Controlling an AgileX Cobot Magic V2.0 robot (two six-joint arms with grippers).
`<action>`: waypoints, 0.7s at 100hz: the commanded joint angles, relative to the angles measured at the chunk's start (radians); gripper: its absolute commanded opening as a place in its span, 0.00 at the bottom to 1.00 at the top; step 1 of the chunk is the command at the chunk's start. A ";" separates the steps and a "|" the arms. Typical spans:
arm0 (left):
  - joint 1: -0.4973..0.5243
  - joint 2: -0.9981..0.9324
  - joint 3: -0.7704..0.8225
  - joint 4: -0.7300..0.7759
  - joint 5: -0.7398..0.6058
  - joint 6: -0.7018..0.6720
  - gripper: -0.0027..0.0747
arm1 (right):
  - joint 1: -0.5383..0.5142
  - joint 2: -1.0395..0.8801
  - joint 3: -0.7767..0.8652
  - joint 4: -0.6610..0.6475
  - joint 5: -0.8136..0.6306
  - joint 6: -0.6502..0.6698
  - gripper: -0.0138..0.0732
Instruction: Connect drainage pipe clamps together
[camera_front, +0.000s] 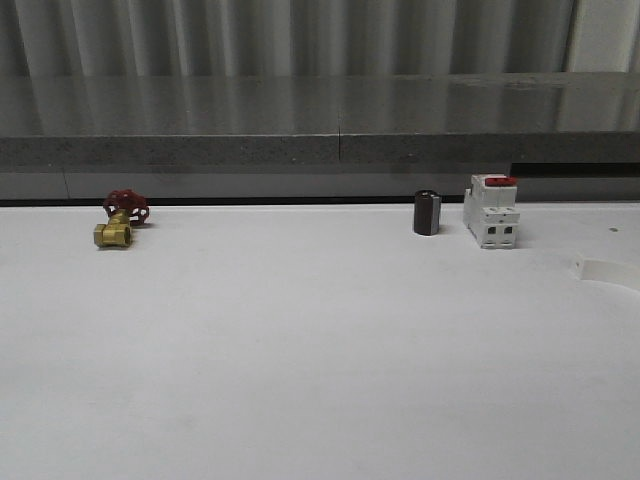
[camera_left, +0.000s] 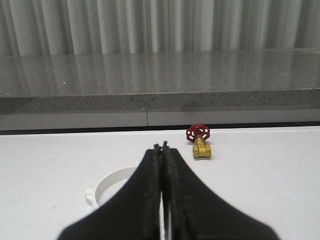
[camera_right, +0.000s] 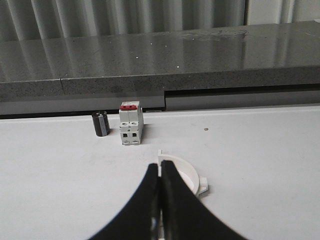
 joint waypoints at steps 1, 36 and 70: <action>-0.007 -0.029 0.037 0.000 -0.088 -0.008 0.01 | -0.002 -0.010 -0.016 -0.012 -0.072 -0.003 0.08; -0.007 -0.029 0.037 0.000 -0.088 -0.008 0.01 | -0.002 -0.010 -0.016 -0.012 -0.072 -0.003 0.08; -0.007 -0.027 -0.055 -0.032 0.028 -0.008 0.01 | -0.002 -0.010 -0.016 -0.012 -0.072 -0.003 0.08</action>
